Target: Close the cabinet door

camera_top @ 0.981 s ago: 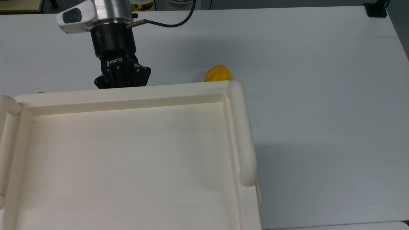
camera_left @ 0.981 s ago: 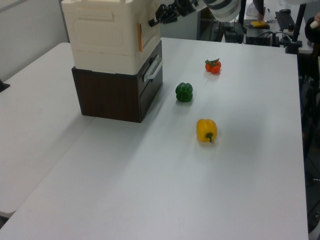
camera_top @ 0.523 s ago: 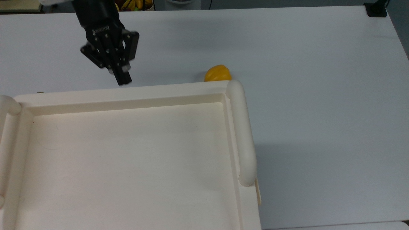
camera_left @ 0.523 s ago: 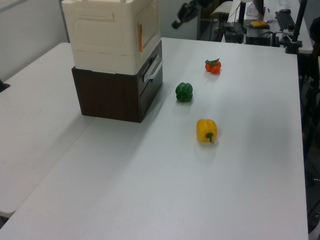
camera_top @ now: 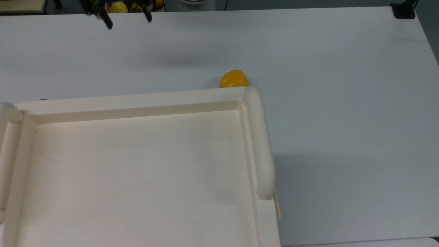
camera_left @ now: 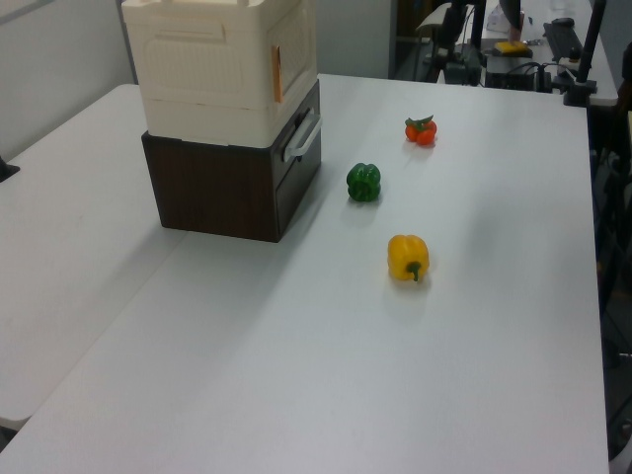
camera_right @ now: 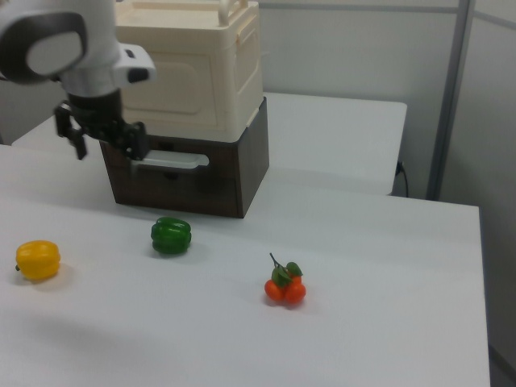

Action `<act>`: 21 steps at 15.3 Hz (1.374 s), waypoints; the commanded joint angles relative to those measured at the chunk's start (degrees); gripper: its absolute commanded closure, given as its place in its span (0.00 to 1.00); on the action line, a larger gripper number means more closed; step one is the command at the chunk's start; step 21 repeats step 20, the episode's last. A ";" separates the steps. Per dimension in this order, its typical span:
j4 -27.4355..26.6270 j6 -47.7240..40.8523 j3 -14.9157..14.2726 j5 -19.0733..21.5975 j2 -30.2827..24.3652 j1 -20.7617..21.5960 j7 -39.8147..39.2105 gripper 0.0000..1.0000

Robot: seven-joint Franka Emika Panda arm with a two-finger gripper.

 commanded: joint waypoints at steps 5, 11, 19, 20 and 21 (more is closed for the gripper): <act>4.08 -13.55 11.57 -10.60 -3.79 2.52 22.75 0.00; 0.57 -4.08 16.43 -11.67 -3.09 2.95 27.16 0.00; 0.57 -3.09 9.40 -11.41 -2.74 8.14 22.59 0.00; 0.65 -3.09 9.40 -11.41 -2.74 8.14 22.67 0.00; 0.65 -3.09 9.40 -11.41 -2.74 8.14 22.67 0.00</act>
